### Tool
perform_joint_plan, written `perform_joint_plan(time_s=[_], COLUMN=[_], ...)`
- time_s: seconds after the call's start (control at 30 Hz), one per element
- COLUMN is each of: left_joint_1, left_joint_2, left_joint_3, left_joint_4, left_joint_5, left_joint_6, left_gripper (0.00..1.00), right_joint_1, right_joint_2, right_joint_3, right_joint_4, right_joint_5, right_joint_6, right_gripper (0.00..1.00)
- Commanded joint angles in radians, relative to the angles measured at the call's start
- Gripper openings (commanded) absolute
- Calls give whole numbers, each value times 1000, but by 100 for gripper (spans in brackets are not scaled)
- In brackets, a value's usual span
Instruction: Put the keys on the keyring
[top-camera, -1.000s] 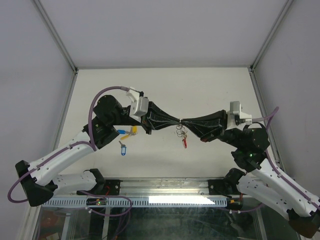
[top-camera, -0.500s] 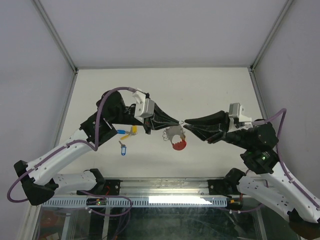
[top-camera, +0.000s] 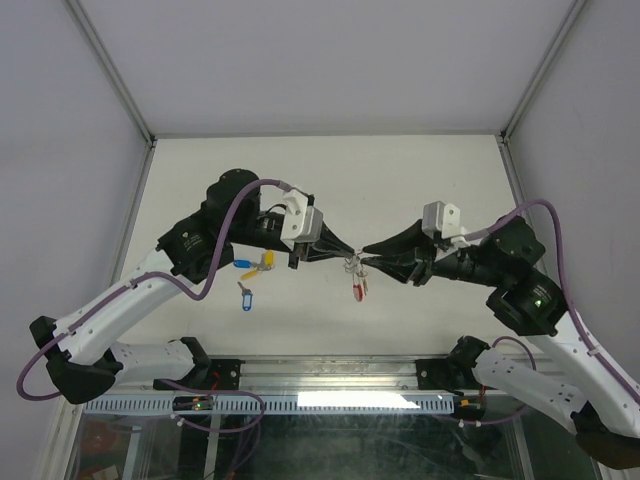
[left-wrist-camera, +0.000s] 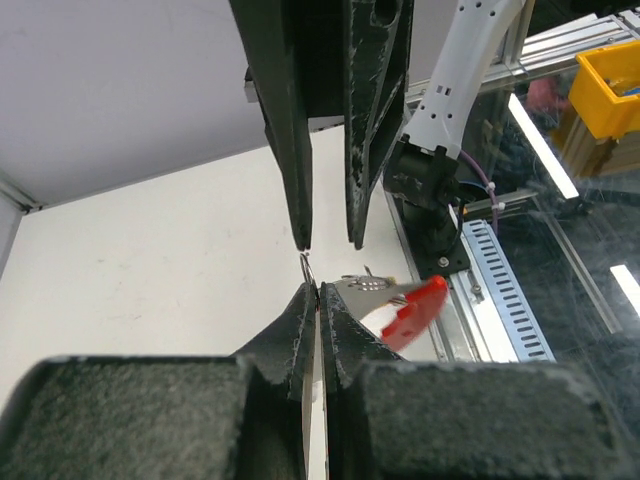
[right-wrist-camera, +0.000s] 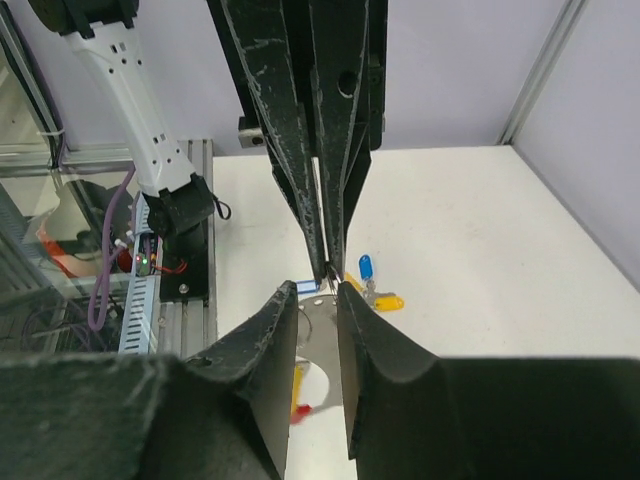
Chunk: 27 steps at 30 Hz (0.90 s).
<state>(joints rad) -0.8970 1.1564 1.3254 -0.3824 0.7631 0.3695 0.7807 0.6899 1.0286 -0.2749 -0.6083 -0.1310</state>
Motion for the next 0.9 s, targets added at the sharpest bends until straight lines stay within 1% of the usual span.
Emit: perform_joint_plan(time_s=[0.0, 0.33, 0.57, 0.87], left_joint_1=[-5, -5, -5, -5], left_joint_2=[-8, -9, -15, -21], left_joint_3=[43, 44, 44, 48], left_joint_4=[-2, -10, -10, -10], left_joint_5=[50, 77, 77, 83], left_joint_6=[44, 54, 54, 57], left_gripper=[0, 0, 0, 0], right_joint_1=[5, 4, 4, 4], right_joint_2=[-5, 4, 27, 36], right_joint_3=[32, 17, 6, -19], right_joint_4=[-15, -31, -27, -22], right_joint_5=[4, 0, -53, -56], right_joint_6=[-45, -114, -116, -121], right_gripper=[25, 27, 28, 29])
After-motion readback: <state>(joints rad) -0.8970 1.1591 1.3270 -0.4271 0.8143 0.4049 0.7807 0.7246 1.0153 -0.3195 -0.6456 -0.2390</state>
